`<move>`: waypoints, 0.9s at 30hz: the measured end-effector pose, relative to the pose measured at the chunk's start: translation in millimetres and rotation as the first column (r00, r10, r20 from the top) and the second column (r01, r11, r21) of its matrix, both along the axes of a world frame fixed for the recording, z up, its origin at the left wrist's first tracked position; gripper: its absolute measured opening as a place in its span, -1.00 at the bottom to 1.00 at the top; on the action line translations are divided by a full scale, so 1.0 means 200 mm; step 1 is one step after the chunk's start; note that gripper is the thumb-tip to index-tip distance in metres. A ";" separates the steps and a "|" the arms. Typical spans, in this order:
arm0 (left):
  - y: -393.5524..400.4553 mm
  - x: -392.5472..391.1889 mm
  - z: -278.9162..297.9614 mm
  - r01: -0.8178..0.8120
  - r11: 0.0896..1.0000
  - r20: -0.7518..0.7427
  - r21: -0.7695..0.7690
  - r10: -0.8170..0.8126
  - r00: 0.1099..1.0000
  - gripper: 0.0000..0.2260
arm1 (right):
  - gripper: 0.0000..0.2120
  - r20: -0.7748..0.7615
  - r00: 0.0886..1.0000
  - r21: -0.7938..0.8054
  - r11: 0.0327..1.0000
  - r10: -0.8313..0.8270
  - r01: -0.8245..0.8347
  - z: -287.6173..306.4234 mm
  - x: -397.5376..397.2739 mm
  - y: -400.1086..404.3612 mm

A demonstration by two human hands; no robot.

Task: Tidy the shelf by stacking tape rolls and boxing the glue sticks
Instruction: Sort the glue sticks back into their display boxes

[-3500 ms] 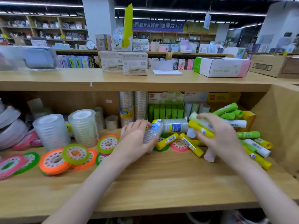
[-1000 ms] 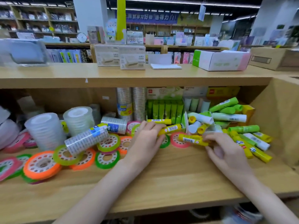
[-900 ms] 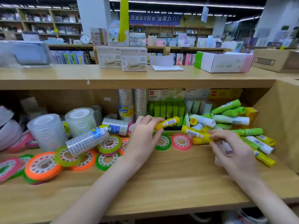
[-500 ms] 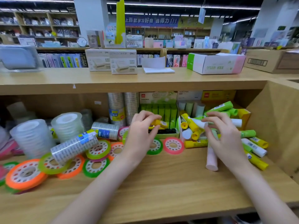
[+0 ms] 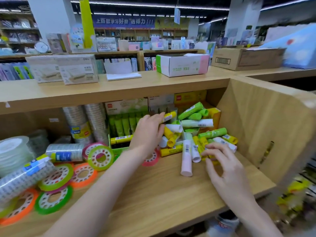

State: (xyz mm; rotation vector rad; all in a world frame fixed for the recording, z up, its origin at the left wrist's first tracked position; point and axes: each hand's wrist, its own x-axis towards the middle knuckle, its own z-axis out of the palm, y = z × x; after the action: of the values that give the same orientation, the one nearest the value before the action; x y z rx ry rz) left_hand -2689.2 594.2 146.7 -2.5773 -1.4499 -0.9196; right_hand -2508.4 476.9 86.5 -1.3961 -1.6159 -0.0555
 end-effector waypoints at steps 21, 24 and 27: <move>-0.06 -0.06 -0.05 -0.113 0.992 -0.101 0.052 0.118 0.988 -0.59 | -0.68 0.285 0.951 -0.038 0.993 0.117 -0.110 -0.05 -0.01 0.03; -0.06 -0.04 -0.03 -0.096 0.994 0.021 0.058 0.095 0.995 -0.63 | -0.67 0.279 0.955 -0.044 0.994 0.105 -0.096 -0.06 -0.01 0.03; -0.03 -0.01 -0.02 -0.086 0.995 0.089 0.058 0.080 0.993 -0.67 | -0.68 0.283 0.955 -0.037 0.995 0.094 -0.087 -0.05 -0.01 0.03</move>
State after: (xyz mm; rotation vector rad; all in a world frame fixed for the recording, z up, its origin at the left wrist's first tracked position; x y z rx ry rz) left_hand -2691.3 587.5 141.7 -2.4422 -1.5118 -1.0593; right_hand -2510.2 482.7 76.8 -1.3777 -1.9219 -0.1906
